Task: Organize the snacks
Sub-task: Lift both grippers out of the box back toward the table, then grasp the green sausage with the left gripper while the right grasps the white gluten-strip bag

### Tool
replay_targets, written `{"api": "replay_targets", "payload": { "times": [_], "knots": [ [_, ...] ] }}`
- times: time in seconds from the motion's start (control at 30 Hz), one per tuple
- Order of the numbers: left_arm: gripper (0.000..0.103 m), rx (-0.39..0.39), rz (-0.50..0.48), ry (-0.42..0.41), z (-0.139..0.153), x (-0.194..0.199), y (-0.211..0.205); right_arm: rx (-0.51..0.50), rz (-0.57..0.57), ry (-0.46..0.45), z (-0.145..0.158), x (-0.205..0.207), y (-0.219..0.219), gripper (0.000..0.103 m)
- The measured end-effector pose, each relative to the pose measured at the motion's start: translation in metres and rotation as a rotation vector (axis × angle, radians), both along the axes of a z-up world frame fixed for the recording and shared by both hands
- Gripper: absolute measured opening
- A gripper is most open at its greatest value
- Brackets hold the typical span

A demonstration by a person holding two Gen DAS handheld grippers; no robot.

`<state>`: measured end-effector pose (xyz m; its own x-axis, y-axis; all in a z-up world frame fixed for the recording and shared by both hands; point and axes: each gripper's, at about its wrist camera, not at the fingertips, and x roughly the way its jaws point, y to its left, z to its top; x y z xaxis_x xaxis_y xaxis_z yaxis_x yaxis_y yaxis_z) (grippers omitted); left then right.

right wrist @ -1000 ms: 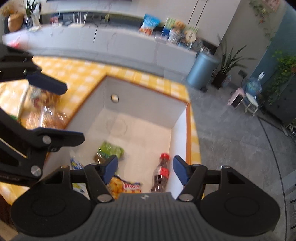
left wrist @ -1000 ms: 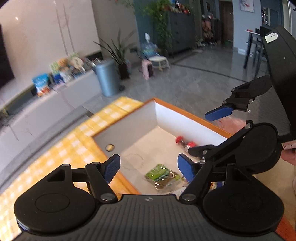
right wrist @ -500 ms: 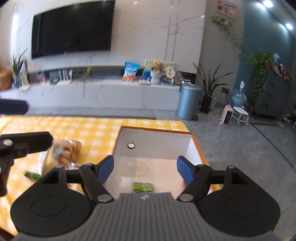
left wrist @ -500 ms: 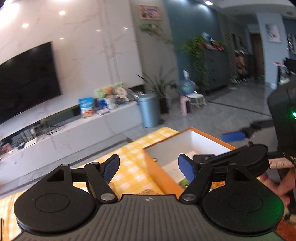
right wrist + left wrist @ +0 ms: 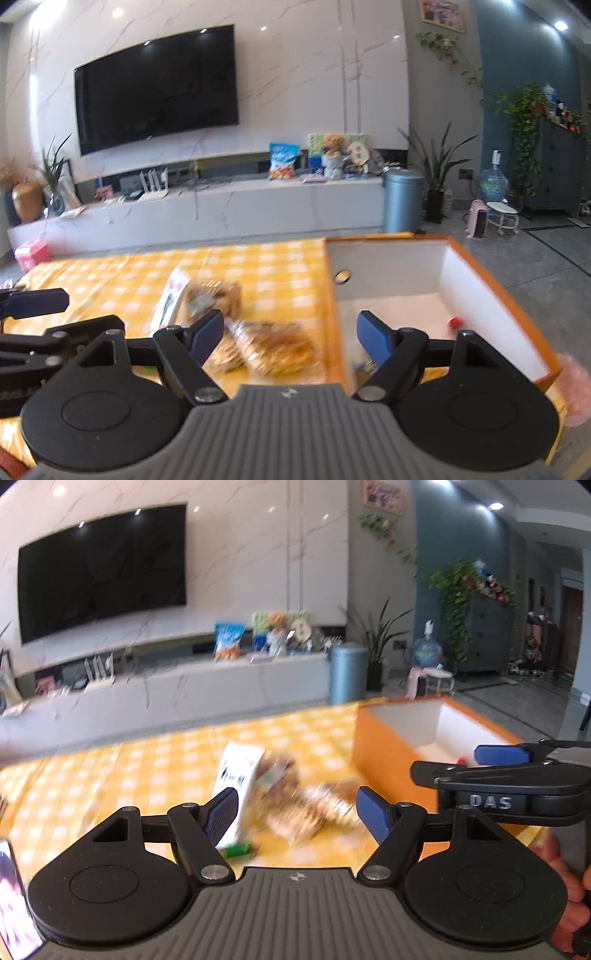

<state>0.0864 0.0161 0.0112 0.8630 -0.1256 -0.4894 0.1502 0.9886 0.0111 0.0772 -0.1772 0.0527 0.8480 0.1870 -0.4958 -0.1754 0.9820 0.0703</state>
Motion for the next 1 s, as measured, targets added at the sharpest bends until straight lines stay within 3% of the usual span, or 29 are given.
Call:
{"api": "replay_targets", "payload": {
  "times": [0.23, 0.3, 0.53, 0.73, 1.0],
  "knots": [
    [0.082, 0.085, 0.011, 0.079, -0.032, 0.009, 0.028, -0.04, 0.065, 0.051, -0.027, 0.002, 0.032, 0.076],
    [0.081, 0.091, -0.001, 0.095, -0.038, 0.01, 0.037, -0.046, 0.077, 0.067, -0.035, 0.005, 0.038, 0.07],
    [0.079, 0.252, -0.116, 0.142, -0.059, 0.037, 0.043, -0.032, 0.103, 0.145, -0.057, 0.029, 0.056, 0.062],
    [0.079, 0.339, -0.228, 0.214, -0.085, 0.072, 0.048, -0.028, 0.131, 0.206, -0.076, 0.048, 0.07, 0.059],
    [0.079, 0.261, -0.304, 0.342, -0.106, 0.113, 0.067, -0.021, 0.147, 0.247, -0.093, 0.068, 0.081, 0.059]
  ]
}}
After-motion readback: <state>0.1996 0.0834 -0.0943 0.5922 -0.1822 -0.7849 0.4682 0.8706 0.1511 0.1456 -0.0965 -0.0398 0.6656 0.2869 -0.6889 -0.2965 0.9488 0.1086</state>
